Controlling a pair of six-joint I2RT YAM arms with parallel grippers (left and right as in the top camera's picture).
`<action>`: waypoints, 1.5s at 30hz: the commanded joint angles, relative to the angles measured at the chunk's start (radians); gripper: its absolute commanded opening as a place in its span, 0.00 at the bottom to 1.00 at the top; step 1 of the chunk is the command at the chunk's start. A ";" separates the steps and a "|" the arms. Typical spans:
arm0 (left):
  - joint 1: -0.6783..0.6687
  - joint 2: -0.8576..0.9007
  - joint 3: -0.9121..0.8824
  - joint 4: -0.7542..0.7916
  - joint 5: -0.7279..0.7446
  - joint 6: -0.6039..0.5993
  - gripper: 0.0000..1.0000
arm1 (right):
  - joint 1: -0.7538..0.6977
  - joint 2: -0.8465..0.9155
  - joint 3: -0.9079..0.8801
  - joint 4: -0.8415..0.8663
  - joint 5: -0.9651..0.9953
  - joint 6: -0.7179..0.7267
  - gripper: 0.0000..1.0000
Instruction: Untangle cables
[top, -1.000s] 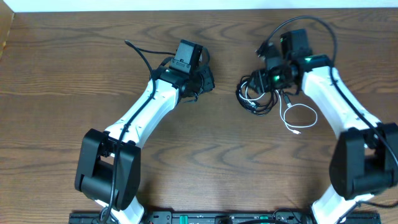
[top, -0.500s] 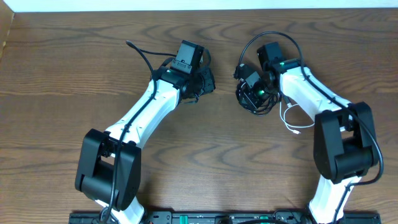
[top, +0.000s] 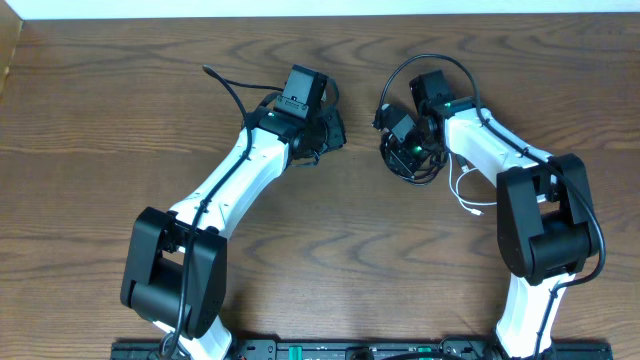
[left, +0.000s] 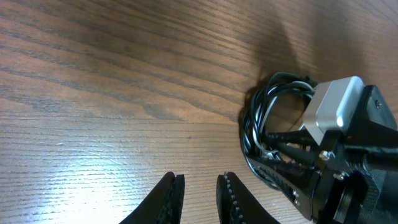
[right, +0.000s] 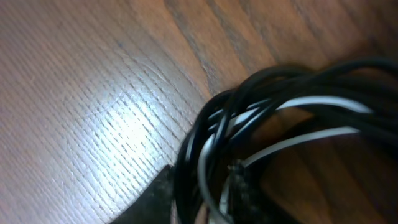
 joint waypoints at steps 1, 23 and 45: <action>0.000 -0.002 -0.002 -0.002 -0.007 -0.009 0.24 | 0.000 0.005 0.011 -0.006 0.009 0.007 0.18; -0.001 0.000 -0.002 -0.003 0.051 -0.072 0.24 | 0.001 -0.161 0.104 -0.014 -0.442 0.279 0.01; 0.095 0.018 -0.002 0.106 0.228 -0.180 0.55 | 0.001 -0.160 0.101 -0.081 -0.439 0.301 0.01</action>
